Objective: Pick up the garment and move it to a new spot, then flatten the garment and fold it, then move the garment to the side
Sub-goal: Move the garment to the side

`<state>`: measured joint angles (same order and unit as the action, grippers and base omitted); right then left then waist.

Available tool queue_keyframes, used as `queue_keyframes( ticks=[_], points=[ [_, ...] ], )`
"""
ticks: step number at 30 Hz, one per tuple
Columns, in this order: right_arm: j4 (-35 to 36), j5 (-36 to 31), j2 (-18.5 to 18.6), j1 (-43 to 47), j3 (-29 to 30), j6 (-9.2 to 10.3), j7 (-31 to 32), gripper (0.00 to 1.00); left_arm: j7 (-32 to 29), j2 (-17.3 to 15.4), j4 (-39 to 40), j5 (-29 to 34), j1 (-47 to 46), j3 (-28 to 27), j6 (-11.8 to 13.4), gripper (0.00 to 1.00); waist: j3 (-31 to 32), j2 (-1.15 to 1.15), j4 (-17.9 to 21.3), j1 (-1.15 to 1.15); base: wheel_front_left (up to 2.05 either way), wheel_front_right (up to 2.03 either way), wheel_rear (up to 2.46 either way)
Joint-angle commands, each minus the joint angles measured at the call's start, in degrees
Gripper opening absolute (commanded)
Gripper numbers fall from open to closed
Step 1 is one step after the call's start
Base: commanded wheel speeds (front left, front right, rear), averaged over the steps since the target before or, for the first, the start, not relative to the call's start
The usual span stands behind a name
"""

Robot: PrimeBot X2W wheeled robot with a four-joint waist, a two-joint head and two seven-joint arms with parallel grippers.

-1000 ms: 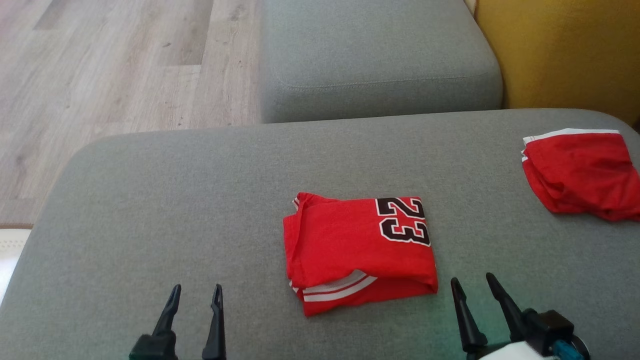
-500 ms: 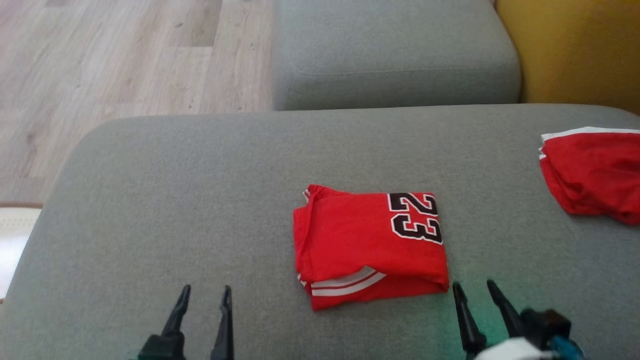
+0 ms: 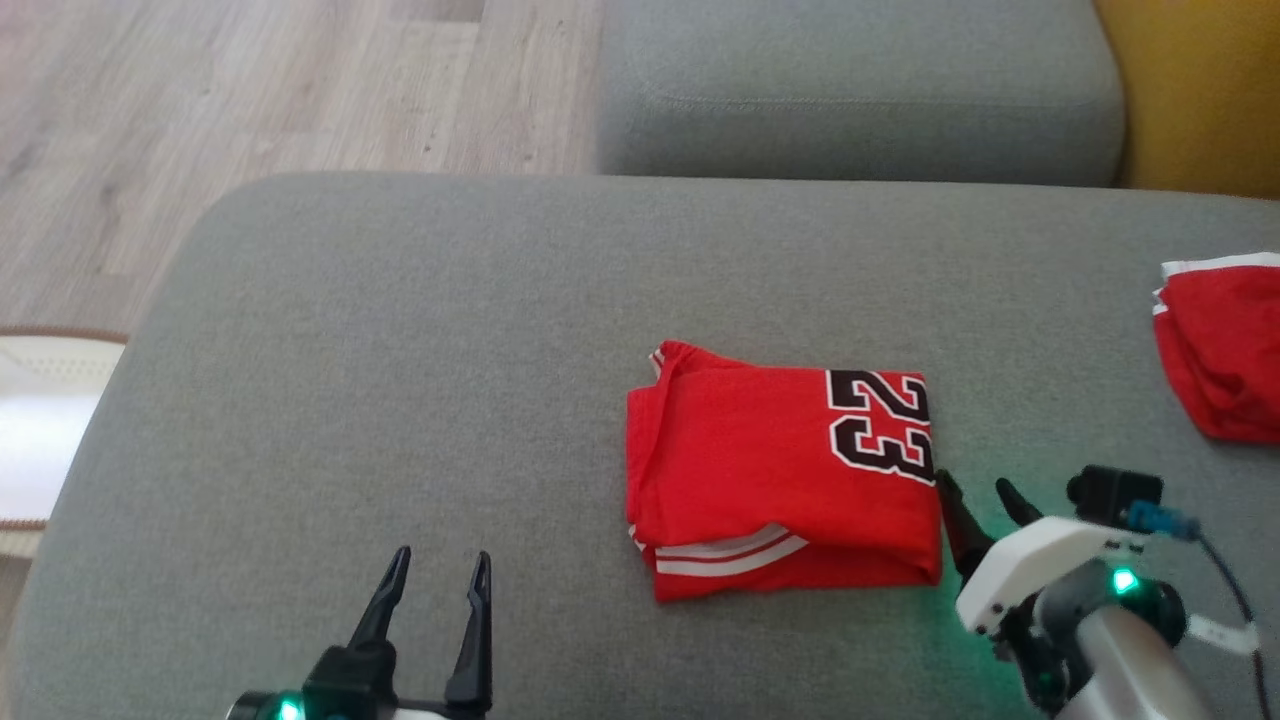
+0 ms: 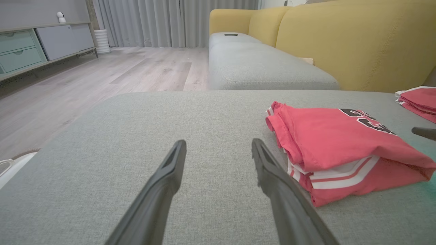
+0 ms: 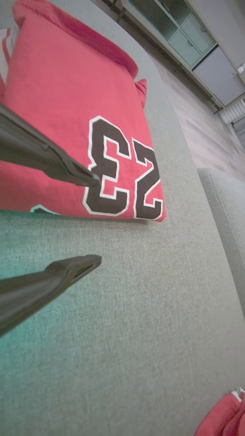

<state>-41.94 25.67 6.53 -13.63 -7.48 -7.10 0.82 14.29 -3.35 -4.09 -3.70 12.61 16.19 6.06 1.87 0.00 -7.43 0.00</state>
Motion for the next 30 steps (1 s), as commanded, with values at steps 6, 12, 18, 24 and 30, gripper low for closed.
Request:
queue_keyframes(
  ticks=[6,12,18,24,30],
  points=[
    [-1.7,5.0,2.3,-6.4,-3.3,-0.39,3.6,1.00,0.7,0.5,1.6,-0.6,-3.9,-0.4,0.5,1.00,-2.5,0.00,-1.1,0.00,0.00,0.00,0.00],
    [-3.8,9.7,3.9,-8.8,-7.8,-0.39,7.6,1.00,0.7,0.5,1.4,-1.2,-5.7,0.7,1.3,1.00,-4.8,0.00,-1.3,0.00,0.00,0.00,0.00],
    [-3.6,14.1,6.2,-10.5,-12.7,-0.39,10.2,0.00,0.7,0.5,1.5,-1.5,-7.3,1.2,2.0,1.00,-6.7,0.00,-0.4,0.00,0.00,0.00,0.00],
    [-0.9,14.5,12.4,-15.7,-14.8,-0.39,8.8,0.00,0.7,0.5,2.2,-2.0,-8.9,1.6,2.1,1.00,-9.5,0.00,2.9,0.00,0.00,0.00,0.00],
    [1.7,13.3,18.5,-23.6,-15.5,-0.39,9.4,0.00,0.7,0.5,2.9,-2.1,-12.0,2.4,2.0,1.00,-13.9,0.00,6.5,0.00,0.00,0.00,0.00]
  ],
)
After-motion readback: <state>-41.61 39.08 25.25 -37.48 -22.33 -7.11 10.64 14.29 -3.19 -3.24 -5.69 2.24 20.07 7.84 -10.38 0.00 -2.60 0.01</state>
